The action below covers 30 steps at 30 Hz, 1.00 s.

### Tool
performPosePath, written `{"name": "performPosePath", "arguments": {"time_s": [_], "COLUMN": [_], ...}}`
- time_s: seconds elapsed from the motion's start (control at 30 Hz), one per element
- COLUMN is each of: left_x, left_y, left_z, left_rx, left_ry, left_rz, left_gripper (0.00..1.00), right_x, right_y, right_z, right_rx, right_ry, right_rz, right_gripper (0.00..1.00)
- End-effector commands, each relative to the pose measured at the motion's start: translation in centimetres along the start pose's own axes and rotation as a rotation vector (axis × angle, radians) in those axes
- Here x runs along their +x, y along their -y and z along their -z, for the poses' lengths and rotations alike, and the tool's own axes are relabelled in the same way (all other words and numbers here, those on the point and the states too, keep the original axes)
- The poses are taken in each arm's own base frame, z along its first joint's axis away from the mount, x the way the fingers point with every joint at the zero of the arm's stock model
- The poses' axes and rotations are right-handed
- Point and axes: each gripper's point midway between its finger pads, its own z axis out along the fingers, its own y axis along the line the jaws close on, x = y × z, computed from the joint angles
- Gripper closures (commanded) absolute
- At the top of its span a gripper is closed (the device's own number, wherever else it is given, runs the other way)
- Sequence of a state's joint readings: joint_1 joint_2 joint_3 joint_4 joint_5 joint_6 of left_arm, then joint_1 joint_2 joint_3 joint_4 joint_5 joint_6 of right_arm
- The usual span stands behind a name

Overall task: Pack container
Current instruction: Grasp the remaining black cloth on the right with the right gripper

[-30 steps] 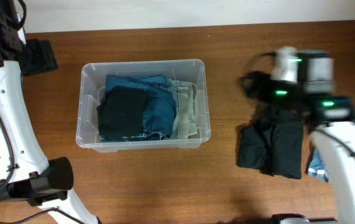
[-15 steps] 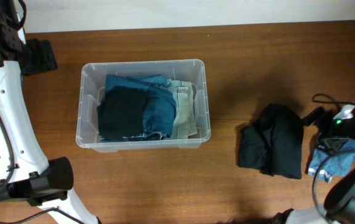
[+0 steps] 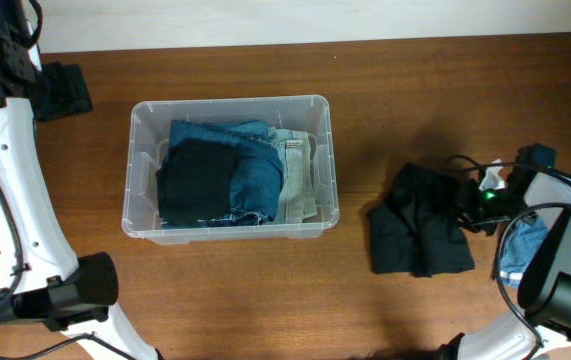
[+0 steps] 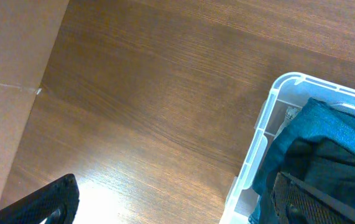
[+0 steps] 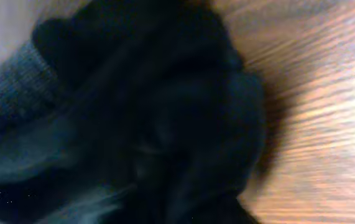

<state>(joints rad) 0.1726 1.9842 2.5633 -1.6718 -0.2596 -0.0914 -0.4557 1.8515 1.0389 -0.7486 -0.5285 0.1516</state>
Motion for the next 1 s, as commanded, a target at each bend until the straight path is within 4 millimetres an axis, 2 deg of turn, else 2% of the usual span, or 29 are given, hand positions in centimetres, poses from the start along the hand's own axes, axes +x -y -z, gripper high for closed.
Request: {"name": "performPosePath", "arguments": {"time_s": [0.0, 0.03, 0.13, 0.23, 0.37, 0.47, 0.5, 0.6, 0.7, 0.87, 0.97], "left_x": [-0.3, -0.3, -0.3, -0.3, -0.3, -0.3, -0.3, -0.3, -0.3, -0.3, -0.3], "left_y": [-0.7, -0.7, -0.7, -0.7, -0.7, -0.7, -0.7, -0.7, -0.7, -0.7, -0.7], "left_z": [1.2, 1.2, 1.2, 1.2, 1.2, 1.2, 1.2, 1.2, 1.2, 1.2, 1.2], "left_rx": [-0.006, -0.006, -0.007, -0.007, -0.006, -0.006, -0.006, -0.007, -0.006, -0.007, -0.007], "left_ry": [0.035, 0.035, 0.036, 0.036, 0.035, 0.035, 0.035, 0.036, 0.035, 0.036, 0.036], "left_rz": [0.021, 0.021, 0.021, 0.021, 0.021, 0.021, 0.021, 0.021, 0.021, 0.021, 0.021], "left_gripper": [0.0, 0.01, 0.0, 0.0, 0.0, 0.0, 0.0, 0.0, 0.0, 0.0, 0.0], "right_x": [1.7, 1.8, 1.9, 2.3, 4.0, 6.8, 8.4, 11.5, 15.5, 21.7, 24.6], "right_y": [-1.7, -2.5, -6.7, -13.4, -20.1, -25.8, -28.3, -33.3, -38.8, -45.2, -47.3], "right_z": [-0.8, -0.4, 1.7, 6.1, 10.7, 13.8, 14.9, 16.5, 17.9, 20.4, 21.7], "right_rx": [-0.07, -0.096, -0.244, -0.459, -0.562, -0.652, -0.698, -0.785, -0.93, -1.161, -1.272], "right_ry": [-0.058, -0.056, -0.031, 0.028, 0.072, 0.089, 0.083, 0.068, 0.044, 0.037, 0.046], "right_rz": [0.024, 0.035, 0.095, 0.241, 0.375, 0.565, 0.637, 0.754, 0.869, 0.995, 1.038], "right_gripper": [0.92, 0.96, 0.96, 0.96, 0.96, 0.96, 0.96, 0.96, 0.96, 0.96, 0.96]}}
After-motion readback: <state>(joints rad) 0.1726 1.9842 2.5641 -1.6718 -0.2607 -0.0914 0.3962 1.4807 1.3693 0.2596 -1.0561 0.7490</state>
